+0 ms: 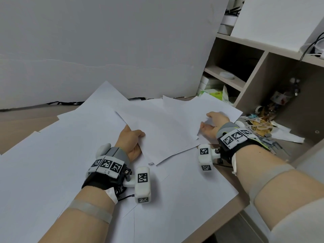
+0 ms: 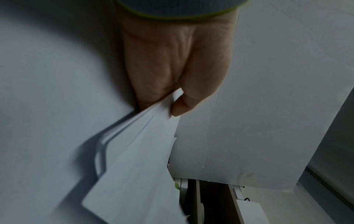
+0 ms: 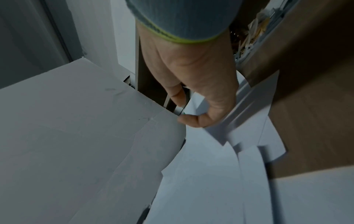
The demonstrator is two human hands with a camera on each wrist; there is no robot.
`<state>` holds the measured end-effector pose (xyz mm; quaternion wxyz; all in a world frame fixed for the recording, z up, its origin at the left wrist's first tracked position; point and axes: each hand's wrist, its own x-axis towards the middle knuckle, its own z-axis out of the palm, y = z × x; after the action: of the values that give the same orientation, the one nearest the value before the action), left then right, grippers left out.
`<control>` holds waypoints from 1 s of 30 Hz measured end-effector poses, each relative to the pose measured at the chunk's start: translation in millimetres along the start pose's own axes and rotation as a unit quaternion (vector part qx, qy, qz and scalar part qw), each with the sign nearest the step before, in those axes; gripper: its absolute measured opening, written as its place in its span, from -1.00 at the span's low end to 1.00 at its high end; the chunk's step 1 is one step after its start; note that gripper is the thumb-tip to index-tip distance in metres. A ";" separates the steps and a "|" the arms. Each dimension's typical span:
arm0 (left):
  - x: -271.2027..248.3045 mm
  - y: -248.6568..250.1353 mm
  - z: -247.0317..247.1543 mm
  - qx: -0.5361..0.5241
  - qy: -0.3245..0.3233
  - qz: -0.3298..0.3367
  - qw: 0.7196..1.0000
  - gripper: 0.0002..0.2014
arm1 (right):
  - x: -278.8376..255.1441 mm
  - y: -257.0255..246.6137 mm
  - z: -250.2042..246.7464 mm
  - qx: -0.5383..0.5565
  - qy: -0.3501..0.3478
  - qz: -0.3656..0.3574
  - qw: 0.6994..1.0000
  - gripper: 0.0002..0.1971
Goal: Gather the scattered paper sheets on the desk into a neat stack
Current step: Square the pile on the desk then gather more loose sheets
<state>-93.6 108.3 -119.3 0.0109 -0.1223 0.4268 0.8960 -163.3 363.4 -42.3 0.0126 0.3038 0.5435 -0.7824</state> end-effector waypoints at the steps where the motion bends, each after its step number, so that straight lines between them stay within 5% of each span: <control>1: -0.1 -0.3 0.2 0.002 -0.001 -0.001 1.000 -0.52 | 0.9 2.9 0.7 -0.030 -0.005 -0.009 1.000 -0.82; 4: 0.0 0.2 0.7 0.002 -0.001 -0.001 1.000 -0.51 | 6.6 7.3 5.5 -0.176 0.025 -0.044 0.983 -0.91; 10: 1.0 0.1 -0.2 -0.011 0.009 -0.003 1.000 -0.55 | 15.4 0.3 10.4 -0.424 0.081 -0.227 0.873 -0.71; 14: -1.2 1.1 0.7 -0.005 0.009 -0.004 1.000 -0.62 | 2.1 -13.0 17.0 -0.271 0.069 -0.280 0.918 -0.80; 17: -4.6 3.8 2.9 0.009 0.014 -0.005 1.000 -0.70 | -18.2 -17.5 23.0 -0.184 -0.040 -0.326 0.926 -0.89; 22: -9.5 6.2 7.2 -0.012 0.017 -0.014 1.000 -0.72 | -33.8 -10.1 19.1 -0.142 -0.190 -0.259 0.936 -0.85; 30: -4.1 3.7 0.1 -0.079 0.016 -0.028 0.996 -0.81 | -21.3 25.6 -0.3 -0.405 -0.230 -0.229 0.855 -0.67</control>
<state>-90.0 106.4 -115.5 0.0193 -0.1484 0.3514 0.9242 -136.8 346.6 -53.5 0.0798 -0.0496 0.8482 -0.5213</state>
